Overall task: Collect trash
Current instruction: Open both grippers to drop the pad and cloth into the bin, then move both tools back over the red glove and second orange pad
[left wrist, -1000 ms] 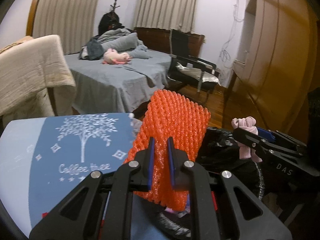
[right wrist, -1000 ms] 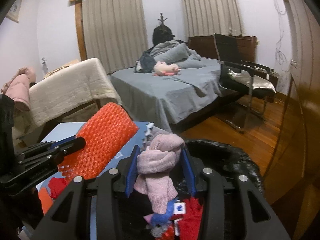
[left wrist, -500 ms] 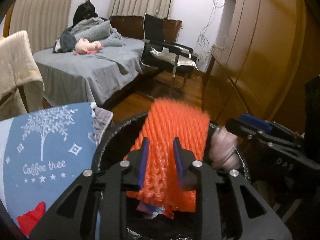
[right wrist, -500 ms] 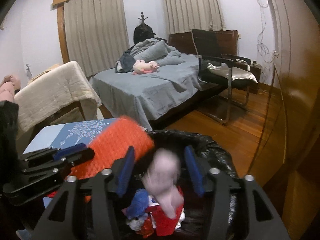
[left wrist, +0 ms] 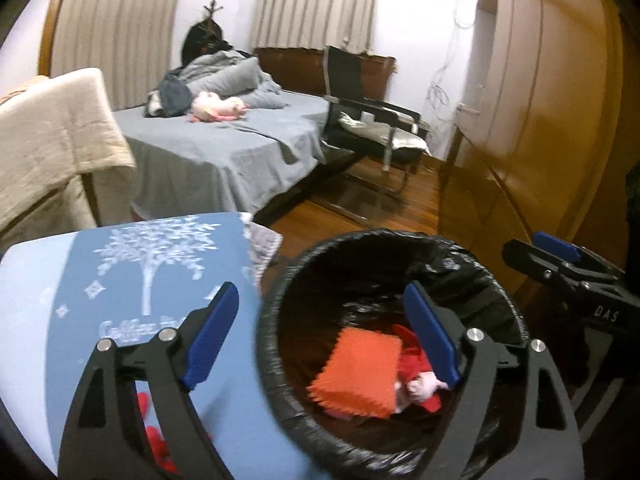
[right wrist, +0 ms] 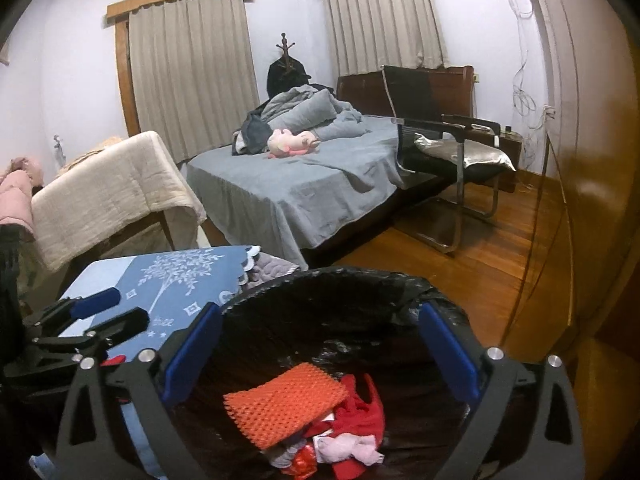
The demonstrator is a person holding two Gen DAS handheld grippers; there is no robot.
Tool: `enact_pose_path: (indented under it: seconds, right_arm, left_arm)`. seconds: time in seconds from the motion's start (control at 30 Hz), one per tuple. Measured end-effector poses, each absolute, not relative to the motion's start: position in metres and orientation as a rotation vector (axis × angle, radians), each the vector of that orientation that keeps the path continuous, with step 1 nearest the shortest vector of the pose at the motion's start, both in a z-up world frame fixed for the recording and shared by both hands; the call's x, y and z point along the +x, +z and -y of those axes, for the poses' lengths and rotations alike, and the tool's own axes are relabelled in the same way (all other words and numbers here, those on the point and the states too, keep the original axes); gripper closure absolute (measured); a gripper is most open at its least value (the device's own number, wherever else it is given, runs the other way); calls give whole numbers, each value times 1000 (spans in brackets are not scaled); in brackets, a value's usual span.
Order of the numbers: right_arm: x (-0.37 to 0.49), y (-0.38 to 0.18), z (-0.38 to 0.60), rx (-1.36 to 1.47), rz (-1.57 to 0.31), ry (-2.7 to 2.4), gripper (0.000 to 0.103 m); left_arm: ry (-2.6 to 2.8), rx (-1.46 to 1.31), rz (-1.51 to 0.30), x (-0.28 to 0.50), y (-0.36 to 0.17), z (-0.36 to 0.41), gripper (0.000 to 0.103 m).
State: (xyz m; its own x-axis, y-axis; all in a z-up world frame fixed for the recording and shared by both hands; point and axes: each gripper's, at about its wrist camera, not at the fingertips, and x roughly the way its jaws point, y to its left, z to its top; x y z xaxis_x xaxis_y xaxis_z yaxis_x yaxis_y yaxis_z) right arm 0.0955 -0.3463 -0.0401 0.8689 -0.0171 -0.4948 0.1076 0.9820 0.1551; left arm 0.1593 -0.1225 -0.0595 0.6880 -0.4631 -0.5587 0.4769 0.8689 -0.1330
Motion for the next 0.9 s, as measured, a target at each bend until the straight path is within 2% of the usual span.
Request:
enact_pose_path:
  seconds: [0.07, 0.43, 0.9]
  right_arm:
    - [97, -40, 338, 175, -516, -47, 6]
    - [109, -38, 266, 134, -527, 97, 6]
    - [115, -50, 176, 70, -548, 273, 6]
  left_arm:
    - [-491, 19, -609, 158, -57, 108, 17]
    - [-308, -9, -583, 147, -48, 25, 17]
    - [-127, -8, -595, 124, -61, -66, 16]
